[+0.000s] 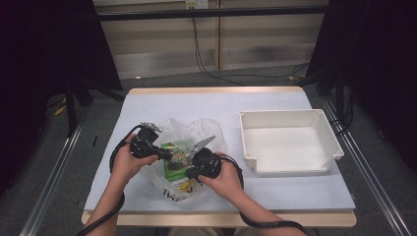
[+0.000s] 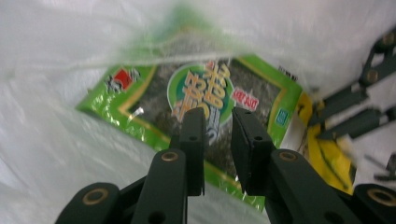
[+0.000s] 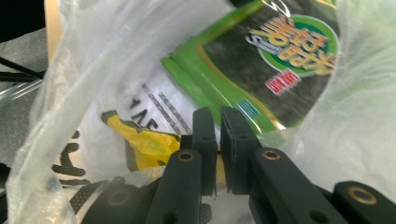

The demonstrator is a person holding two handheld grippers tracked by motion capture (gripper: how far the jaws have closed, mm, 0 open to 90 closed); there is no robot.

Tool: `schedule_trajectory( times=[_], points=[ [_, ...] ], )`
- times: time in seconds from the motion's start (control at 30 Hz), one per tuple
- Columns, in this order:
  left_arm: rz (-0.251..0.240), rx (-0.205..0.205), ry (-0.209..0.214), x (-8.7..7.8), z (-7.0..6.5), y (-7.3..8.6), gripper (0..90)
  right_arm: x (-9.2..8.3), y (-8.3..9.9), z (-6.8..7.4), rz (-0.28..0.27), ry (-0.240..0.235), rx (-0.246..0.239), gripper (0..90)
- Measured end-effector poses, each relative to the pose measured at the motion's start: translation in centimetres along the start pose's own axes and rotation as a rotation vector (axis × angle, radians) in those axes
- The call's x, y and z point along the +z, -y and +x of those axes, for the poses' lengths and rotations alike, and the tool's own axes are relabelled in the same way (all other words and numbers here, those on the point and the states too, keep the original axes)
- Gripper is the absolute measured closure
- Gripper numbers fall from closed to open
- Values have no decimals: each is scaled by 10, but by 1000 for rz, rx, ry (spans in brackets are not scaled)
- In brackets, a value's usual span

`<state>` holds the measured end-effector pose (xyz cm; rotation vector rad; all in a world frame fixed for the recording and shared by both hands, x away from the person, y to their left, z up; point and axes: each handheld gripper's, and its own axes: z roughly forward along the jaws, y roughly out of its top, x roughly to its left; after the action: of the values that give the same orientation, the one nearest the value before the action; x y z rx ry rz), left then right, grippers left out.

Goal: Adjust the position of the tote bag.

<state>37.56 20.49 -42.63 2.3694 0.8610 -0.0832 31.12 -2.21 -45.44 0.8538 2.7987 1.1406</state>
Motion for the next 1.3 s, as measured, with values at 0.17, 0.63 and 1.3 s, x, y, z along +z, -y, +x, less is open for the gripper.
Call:
schedule_trajectory(
  times=[0.17,0.63,1.3],
  points=[
    [-3,-13,-3,0,3,15,750,-2,9,-8,8,20,24,848],
    [18,-8,10,6,-11,33,511,-1,19,-11,13,26,53,845],
    [84,162,-136,22,-31,47,412,6,22,-10,11,23,63,844]
  ],
)
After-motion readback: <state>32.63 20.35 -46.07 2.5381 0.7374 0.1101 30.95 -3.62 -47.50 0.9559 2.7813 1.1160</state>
